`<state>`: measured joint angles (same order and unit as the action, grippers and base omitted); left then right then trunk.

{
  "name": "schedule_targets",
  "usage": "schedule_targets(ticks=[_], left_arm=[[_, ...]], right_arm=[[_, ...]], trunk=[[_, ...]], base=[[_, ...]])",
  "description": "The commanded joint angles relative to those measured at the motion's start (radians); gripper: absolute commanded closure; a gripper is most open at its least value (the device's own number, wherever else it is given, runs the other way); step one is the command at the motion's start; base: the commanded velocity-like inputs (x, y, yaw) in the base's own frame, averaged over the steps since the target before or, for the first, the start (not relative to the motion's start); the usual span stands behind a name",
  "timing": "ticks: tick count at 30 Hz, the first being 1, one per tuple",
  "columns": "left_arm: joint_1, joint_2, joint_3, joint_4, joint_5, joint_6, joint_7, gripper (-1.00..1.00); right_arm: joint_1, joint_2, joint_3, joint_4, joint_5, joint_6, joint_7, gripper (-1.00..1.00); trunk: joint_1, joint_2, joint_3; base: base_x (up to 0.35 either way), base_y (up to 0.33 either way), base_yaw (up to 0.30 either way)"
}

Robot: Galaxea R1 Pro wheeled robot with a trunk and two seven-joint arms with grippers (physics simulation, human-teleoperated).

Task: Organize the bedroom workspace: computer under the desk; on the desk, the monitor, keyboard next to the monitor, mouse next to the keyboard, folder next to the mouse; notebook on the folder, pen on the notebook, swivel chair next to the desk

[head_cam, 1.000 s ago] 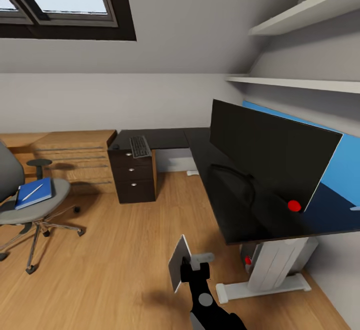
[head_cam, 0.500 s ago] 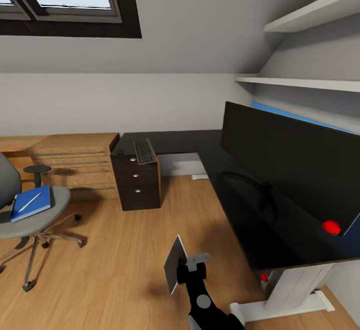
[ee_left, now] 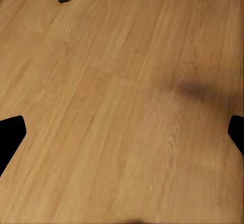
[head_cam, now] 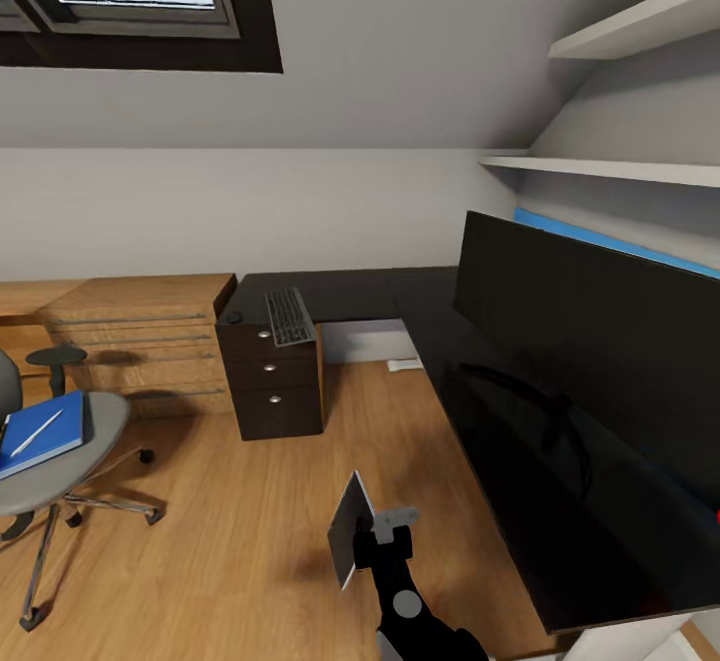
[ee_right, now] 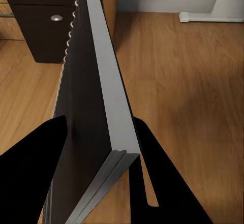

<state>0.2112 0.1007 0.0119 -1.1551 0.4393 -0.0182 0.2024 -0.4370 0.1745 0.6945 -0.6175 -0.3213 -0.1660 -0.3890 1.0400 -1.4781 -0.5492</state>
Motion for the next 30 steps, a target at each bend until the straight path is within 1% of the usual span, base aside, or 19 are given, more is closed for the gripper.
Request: schedule_targets(ticks=[1,12,30], left_arm=[[0.001,0.001,-0.001,-0.001,0.01,-0.002,0.003,-1.0],[0.001,0.002,0.0,-0.001,0.01,-0.003,0.003,-1.0],[0.001,0.002,0.0,-0.001,0.01,-0.003,0.003,-1.0]], right_arm=[[-0.002,0.0,0.007,0.002,-0.01,-0.007,-0.005,1.0],[-0.002,0.0,0.007,0.001,-0.01,-0.007,-0.005,1.0],[-0.002,0.0,0.007,-0.001,-0.009,-0.01,-0.006,1.0]], trunk=[[-0.003,0.007,0.002],[-0.046,0.084,0.037],[-0.115,0.21,0.093]], base=[[0.324,0.014,0.0],[0.326,0.118,0.0],[0.319,0.184,0.0]])
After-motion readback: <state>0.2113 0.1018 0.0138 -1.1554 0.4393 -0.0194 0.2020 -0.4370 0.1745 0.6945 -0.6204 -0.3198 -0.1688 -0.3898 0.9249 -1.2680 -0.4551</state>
